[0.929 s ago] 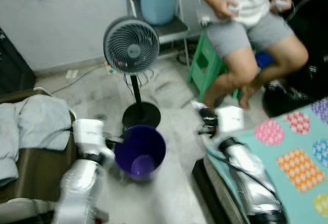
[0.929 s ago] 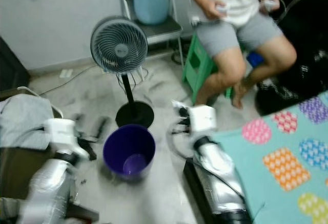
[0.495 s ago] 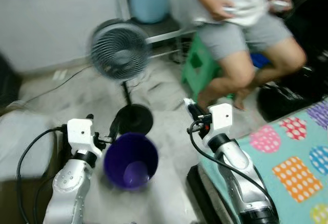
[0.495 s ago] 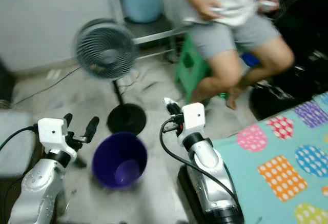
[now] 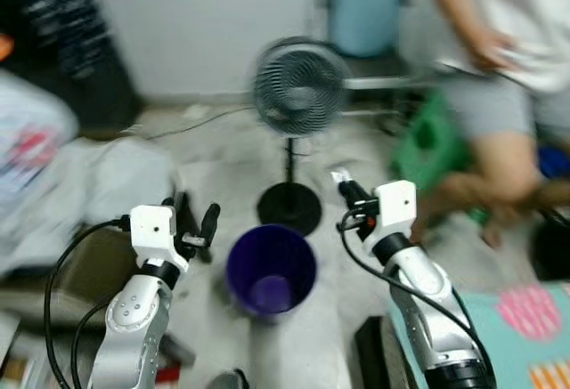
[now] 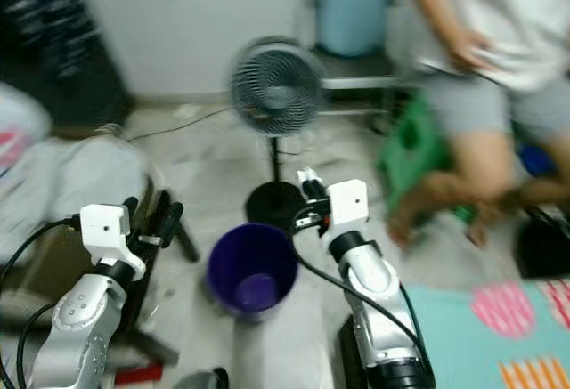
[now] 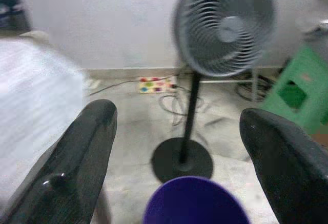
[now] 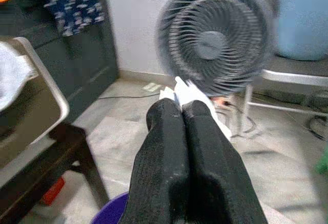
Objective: Clean up the room
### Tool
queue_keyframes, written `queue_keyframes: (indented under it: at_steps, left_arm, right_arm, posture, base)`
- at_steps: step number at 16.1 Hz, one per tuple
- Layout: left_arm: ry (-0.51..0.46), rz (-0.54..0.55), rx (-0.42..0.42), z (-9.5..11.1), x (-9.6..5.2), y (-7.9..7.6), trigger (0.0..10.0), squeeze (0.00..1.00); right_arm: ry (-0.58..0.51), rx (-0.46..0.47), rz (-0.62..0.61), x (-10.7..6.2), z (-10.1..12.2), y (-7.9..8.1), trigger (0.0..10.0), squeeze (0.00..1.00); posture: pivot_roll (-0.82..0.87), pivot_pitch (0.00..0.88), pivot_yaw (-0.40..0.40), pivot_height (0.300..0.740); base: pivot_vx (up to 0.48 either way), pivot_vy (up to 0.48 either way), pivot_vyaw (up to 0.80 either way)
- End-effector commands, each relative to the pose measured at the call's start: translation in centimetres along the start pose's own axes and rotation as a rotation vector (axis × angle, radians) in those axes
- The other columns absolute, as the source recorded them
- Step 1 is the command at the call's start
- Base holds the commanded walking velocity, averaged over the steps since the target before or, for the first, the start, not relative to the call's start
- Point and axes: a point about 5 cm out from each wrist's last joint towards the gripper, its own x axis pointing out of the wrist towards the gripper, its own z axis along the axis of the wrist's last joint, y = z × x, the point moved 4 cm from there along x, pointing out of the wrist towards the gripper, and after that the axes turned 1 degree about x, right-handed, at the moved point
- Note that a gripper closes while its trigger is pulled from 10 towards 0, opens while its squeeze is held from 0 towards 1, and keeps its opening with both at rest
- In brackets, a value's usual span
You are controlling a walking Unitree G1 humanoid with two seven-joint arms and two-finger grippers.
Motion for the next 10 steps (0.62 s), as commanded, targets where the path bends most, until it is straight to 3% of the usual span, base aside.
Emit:
queue_keyframes:
  at_steps: [1, 4, 6, 10]
  left_arm:
    - [0.009, 0.002, 0.018, -0.1, 0.0, 0.1, 10.0, 0.0]
    - [-0.015, 0.012, 0.014, 0.5, 0.0, 0.5, 10.0, 0.0]
    - [-0.055, 0.02, 0.025, 1.3, 0.0, 2.0, 10.0, 0.0]
    - [-0.069, -0.069, 0.03, 1.6, -1.0, 1.7, 10.0, 0.0]
  right_arm:
    - [-0.003, 0.005, 0.009, 0.1, -0.1, 0.3, 10.0, 0.0]
    - [0.006, -0.001, -0.024, 0.2, -0.2, -0.2, 10.0, 0.0]
    - [0.006, -0.012, -0.036, 0.3, -0.2, -0.5, 10.0, 0.0]
    - [0.008, -0.023, -0.06, 0.1, -0.1, -1.1, 10.0, 0.0]
  posture:
    - [-0.01, 0.124, -0.003, 0.74]
    - [-0.01, 0.125, -0.005, 0.74]
    - [-0.01, 0.131, -0.013, 0.74]
    - [-0.02, 0.135, -0.027, 0.74]
  base:
    - [0.0, 0.0, 0.77]
    - [0.0, 0.0, 0.14]
    - [0.0, 0.0, 0.0]
    - [0.0, 0.0, 0.0]
